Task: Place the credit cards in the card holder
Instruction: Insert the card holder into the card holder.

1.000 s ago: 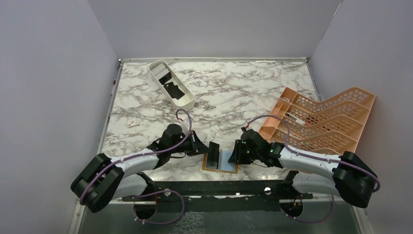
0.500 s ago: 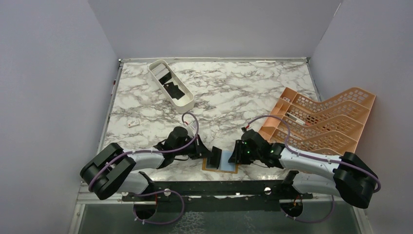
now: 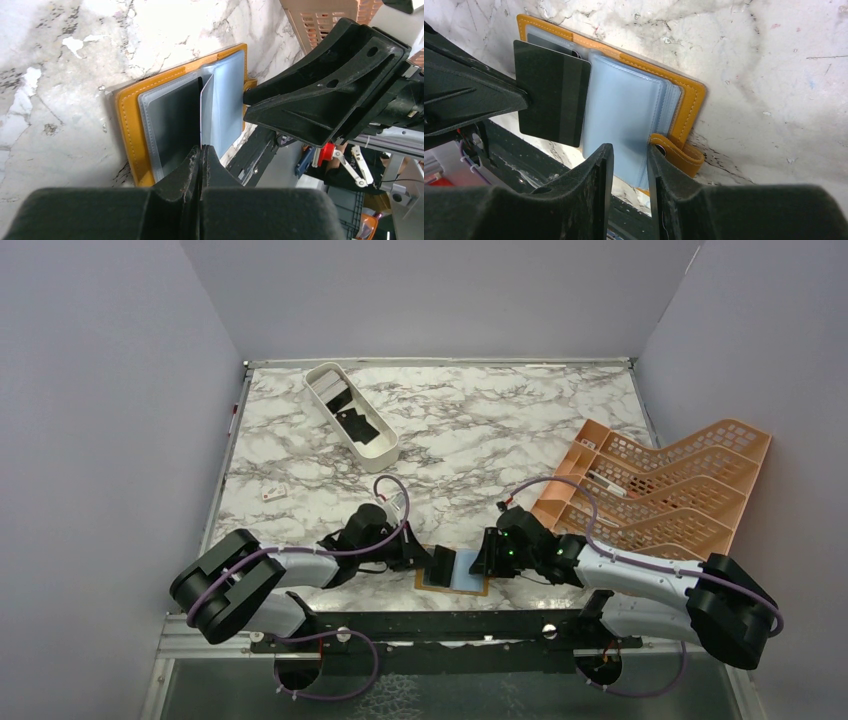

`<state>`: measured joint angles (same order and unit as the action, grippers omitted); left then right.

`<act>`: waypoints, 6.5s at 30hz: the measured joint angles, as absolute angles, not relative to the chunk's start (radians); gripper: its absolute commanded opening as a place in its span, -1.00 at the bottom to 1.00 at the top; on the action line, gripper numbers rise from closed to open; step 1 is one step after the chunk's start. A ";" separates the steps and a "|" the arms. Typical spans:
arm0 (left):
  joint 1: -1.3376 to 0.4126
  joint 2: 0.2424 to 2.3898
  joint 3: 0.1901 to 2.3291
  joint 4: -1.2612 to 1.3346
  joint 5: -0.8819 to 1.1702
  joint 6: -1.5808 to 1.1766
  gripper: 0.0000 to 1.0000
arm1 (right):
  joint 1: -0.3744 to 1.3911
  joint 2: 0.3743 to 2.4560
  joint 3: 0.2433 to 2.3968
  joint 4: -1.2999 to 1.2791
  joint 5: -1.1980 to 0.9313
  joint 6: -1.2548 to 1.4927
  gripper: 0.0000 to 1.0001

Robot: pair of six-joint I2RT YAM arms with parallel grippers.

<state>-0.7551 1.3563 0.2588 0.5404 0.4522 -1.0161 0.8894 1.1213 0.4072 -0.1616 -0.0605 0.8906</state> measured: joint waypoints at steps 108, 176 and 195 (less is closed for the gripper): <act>-0.833 1.353 0.256 0.555 0.348 -1.073 -1.00 | 0.890 1.075 0.378 -0.179 -0.060 0.901 -0.33; -0.960 1.467 0.363 0.559 0.208 -0.986 -0.30 | 0.890 0.947 0.406 -0.412 0.120 1.023 -0.24; -1.017 1.485 0.433 0.468 0.131 -0.947 -0.25 | 0.890 0.981 0.368 -0.322 0.114 1.034 -0.27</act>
<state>-1.0168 1.4853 0.4332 0.4683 0.1307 -0.9470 0.8902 0.9813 0.3679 -0.3218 0.1143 1.0336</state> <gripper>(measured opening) 0.374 0.352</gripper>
